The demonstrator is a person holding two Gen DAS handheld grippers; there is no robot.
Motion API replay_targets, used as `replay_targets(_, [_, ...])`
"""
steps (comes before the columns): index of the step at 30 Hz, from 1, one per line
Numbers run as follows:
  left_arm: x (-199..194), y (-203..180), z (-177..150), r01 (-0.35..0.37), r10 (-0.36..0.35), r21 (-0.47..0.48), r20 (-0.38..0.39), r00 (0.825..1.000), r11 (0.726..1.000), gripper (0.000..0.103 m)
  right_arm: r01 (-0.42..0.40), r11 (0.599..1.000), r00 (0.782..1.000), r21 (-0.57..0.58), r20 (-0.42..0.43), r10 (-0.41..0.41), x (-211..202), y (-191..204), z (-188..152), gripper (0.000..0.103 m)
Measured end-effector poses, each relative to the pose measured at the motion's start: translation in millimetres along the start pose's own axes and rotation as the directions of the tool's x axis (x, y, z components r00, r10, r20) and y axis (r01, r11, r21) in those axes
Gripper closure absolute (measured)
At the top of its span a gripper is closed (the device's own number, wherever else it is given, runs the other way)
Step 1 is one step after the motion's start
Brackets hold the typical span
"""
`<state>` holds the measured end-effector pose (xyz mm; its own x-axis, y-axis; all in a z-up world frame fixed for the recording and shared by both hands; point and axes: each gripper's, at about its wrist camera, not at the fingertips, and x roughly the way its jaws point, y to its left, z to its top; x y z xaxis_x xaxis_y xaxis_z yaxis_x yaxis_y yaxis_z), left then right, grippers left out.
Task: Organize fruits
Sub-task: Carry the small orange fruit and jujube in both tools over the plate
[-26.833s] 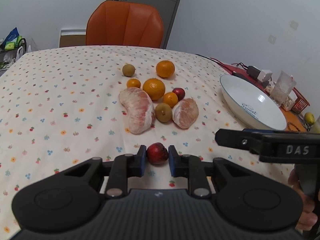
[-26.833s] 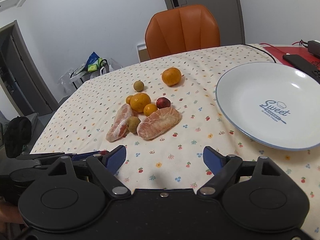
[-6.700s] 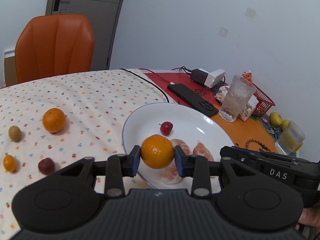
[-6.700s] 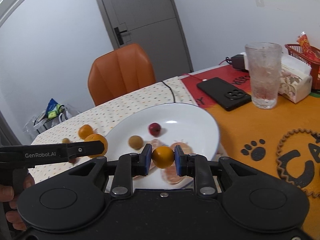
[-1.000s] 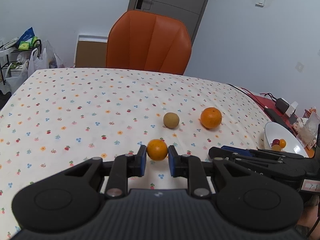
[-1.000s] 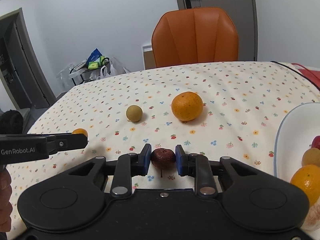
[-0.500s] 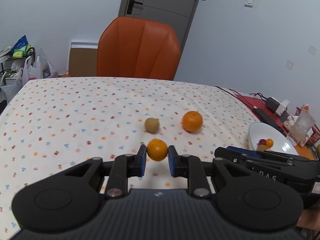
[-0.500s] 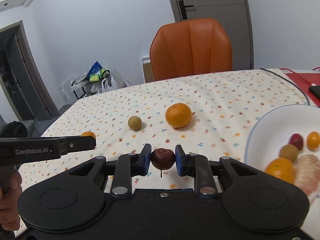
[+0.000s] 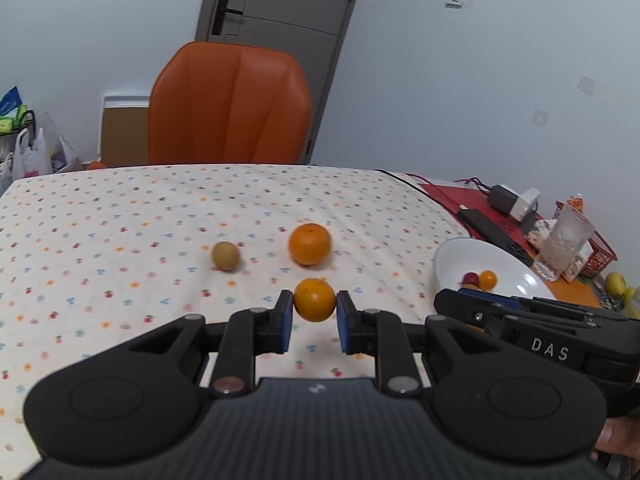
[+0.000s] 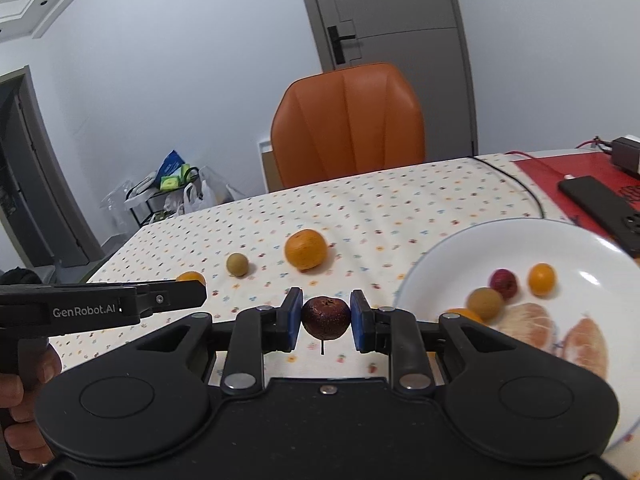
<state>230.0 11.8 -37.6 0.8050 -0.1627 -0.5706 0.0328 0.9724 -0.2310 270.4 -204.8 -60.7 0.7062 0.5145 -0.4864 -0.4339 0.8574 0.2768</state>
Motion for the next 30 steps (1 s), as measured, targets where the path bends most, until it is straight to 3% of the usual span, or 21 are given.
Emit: replay_targets(30, [25.9,-78.3,-1.4,0.128,-0.128,0.080,-0.016,0.992,0.988,0.082,0.133,0.988,0.989,0.081,0.049,-0.137,-58.5,-71.0,-9.6,0.079])
